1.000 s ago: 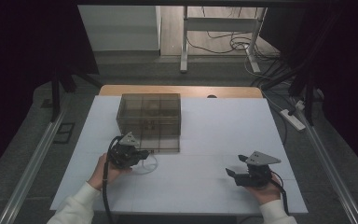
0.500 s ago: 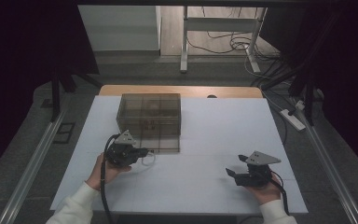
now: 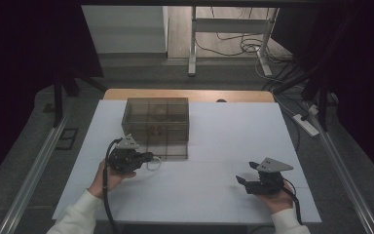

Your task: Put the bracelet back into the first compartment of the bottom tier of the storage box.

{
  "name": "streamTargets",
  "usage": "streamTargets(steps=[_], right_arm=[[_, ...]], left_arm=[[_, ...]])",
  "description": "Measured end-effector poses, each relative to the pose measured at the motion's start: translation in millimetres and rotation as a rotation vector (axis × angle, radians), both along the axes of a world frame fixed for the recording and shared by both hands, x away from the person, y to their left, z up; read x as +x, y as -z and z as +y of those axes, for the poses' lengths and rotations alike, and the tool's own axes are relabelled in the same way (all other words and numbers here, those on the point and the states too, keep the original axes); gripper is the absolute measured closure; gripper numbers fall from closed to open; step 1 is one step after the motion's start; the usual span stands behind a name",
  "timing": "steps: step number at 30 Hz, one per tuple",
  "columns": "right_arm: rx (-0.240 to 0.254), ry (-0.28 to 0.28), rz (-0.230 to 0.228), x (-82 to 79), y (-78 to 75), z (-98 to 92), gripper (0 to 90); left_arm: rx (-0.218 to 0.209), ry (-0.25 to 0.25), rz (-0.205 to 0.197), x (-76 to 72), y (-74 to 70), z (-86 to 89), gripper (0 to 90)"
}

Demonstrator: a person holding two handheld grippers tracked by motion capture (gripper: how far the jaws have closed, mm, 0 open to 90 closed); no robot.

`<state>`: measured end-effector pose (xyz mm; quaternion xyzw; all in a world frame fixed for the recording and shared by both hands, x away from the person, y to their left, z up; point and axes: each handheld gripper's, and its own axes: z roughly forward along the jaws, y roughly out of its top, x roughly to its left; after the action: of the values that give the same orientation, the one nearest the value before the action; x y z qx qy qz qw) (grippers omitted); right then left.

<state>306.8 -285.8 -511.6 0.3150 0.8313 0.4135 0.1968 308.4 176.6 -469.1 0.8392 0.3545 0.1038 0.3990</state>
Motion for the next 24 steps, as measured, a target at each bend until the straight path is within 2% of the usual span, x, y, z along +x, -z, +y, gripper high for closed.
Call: streamTargets(steps=[24], right_arm=[[-0.003,0.002,0.0,0.3,0.4,0.2,23.8]], left_arm=[[-0.039,-0.03,-0.032,-0.4,-10.4,10.7,86.2]])
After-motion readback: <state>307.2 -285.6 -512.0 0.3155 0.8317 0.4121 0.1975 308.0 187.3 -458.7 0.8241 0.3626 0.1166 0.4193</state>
